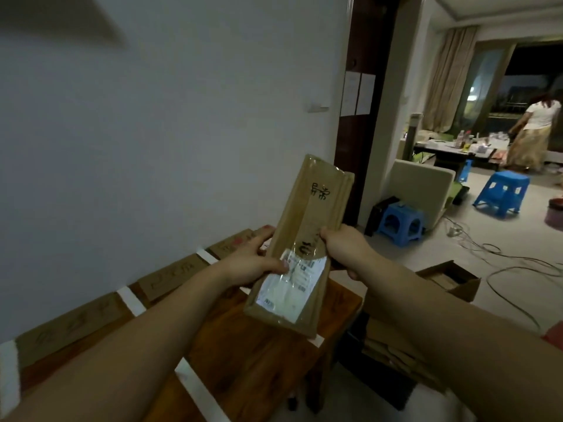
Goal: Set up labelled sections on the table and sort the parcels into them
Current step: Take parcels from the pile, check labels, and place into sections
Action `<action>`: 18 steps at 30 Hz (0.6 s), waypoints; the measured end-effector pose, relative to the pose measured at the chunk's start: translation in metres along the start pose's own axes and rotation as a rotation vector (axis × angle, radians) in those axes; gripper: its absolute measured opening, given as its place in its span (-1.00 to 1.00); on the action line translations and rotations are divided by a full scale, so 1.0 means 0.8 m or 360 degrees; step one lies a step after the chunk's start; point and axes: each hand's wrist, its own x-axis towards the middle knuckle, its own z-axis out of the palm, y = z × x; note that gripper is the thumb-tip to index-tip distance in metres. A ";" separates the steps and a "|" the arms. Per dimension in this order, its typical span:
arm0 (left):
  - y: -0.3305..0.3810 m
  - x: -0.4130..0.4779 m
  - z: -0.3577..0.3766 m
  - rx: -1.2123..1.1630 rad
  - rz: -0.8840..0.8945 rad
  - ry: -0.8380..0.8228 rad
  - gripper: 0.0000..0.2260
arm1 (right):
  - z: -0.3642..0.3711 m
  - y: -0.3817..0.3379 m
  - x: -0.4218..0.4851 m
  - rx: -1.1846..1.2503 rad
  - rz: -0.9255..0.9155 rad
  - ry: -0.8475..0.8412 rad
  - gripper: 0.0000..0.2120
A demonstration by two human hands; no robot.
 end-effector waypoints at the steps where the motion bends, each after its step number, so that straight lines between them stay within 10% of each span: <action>1: 0.000 0.010 0.003 0.0019 -0.0081 -0.0044 -0.24 | -0.012 0.006 0.019 0.0102 0.0029 0.0018 -0.77; 7: -0.007 0.062 -0.001 -0.0351 -0.0225 0.0085 -0.47 | -0.054 0.034 0.098 0.0445 0.0129 -0.0034 -0.68; 13: -0.019 0.095 -0.057 -0.0320 -0.0350 0.0079 -0.54 | -0.080 0.045 0.184 0.0283 -0.0175 0.0269 -0.08; 18: -0.034 0.135 -0.120 -0.0243 -0.0443 0.0184 -0.62 | -0.055 0.050 0.247 0.0197 -0.0178 -0.0005 -0.59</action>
